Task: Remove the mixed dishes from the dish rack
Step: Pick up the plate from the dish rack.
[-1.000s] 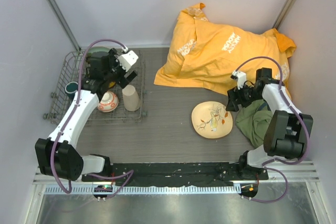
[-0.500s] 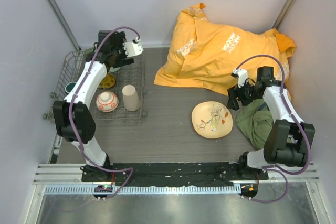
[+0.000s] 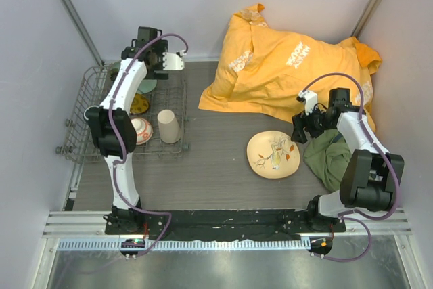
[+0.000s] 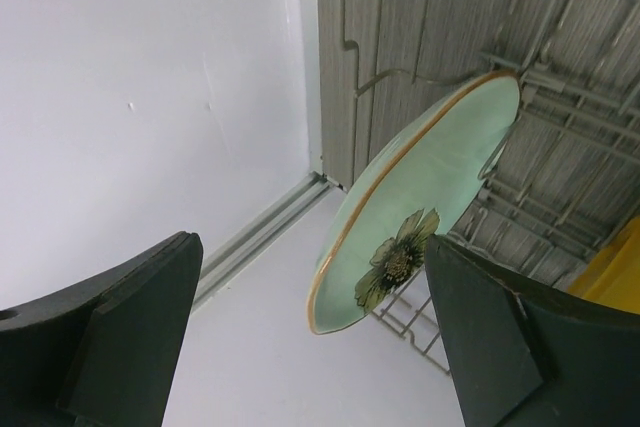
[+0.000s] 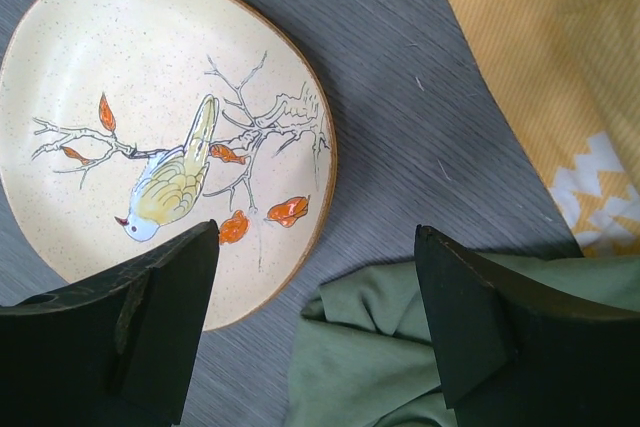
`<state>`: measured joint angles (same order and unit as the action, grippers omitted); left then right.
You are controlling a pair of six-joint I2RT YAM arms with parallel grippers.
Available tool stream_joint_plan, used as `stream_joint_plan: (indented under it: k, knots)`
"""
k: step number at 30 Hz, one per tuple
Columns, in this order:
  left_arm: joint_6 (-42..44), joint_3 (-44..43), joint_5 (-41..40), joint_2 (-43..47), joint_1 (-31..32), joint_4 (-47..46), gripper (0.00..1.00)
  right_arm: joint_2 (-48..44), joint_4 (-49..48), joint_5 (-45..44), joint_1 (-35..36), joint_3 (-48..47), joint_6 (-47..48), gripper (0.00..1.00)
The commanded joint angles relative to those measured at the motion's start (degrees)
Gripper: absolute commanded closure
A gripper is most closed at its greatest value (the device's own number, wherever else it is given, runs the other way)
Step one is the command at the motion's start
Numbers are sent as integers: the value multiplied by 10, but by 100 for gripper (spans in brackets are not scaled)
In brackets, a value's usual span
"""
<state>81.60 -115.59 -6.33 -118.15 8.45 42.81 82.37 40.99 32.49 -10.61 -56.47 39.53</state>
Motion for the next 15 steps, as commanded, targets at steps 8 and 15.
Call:
stream_joint_plan:
  k: [8,15]
  knots:
    - [130,-140,-81,-83,-12,106,2,4,-25,20,2,14,18,16]
    - [176,-220,-98,-137,-23,148,3,19,-35,31,2,13,13,17]
